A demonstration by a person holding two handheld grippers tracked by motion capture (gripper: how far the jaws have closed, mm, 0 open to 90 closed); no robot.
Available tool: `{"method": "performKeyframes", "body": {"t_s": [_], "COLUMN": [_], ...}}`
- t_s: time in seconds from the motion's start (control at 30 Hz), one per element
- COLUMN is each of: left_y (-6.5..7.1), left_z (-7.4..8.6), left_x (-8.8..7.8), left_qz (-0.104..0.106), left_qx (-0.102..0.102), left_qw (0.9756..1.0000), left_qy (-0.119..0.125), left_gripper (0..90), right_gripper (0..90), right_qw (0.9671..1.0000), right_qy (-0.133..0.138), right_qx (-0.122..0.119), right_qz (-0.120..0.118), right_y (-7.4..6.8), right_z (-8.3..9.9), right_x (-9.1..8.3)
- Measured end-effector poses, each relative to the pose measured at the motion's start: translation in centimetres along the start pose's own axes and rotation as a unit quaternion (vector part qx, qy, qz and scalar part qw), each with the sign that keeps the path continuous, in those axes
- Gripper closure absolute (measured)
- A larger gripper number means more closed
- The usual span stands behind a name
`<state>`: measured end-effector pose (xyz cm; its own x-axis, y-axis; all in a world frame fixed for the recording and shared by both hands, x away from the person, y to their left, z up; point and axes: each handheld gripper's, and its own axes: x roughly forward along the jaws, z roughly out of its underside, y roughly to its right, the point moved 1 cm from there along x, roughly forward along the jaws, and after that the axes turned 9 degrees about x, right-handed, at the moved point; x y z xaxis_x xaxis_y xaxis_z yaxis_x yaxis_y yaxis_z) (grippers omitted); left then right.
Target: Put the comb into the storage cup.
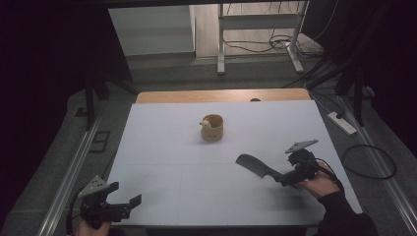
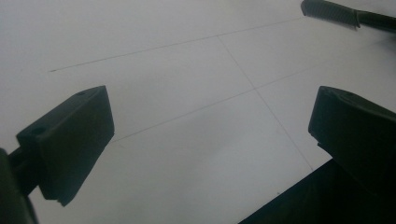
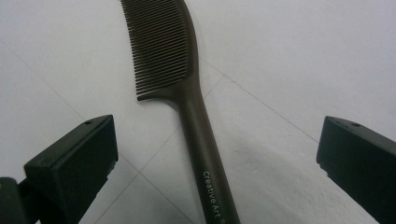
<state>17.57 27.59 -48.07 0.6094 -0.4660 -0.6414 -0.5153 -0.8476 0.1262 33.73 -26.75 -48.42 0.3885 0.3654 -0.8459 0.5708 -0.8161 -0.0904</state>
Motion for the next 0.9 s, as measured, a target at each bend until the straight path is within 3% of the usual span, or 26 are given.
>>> {"method": "performKeyframes", "body": {"t_s": [0.23,0.67,0.83,0.87,0.9], "left_y": [0.0,0.0,0.0,0.0,0.0], "left_z": [0.0,0.0,0.0,0.0,0.0], "left_x": [0.0,0.0,0.0,0.0,0.0], "left_qz": [0.001,0.002,0.002,0.002,0.002], "left_qx": [0.0,0.001,0.001,0.001,0.001], "left_qw": [1.0,1.0,1.0,1.0,1.0], "left_qy": [0.0,-0.001,-0.002,-0.002,-0.002], "left_gripper": [0.8,0.7,0.7,0.7,0.7], "right_gripper": [0.0,0.0,0.0,0.0,0.0], "right_qw": [0.9999,0.9991,0.9982,0.9973,0.9973], "right_qy": [-0.004,-0.041,-0.057,-0.064,-0.064], "right_qx": [0.0,-0.005,-0.015,-0.032,-0.032], "right_qz": [0.011,0.006,0.006,0.019,0.02], "right_y": [0.2,0.3,0.2,-0.1,-0.1], "right_z": [0.2,1.1,1.3,1.5,1.5], "right_x": [0.5,2.6,3.3,3.6,3.6]}}
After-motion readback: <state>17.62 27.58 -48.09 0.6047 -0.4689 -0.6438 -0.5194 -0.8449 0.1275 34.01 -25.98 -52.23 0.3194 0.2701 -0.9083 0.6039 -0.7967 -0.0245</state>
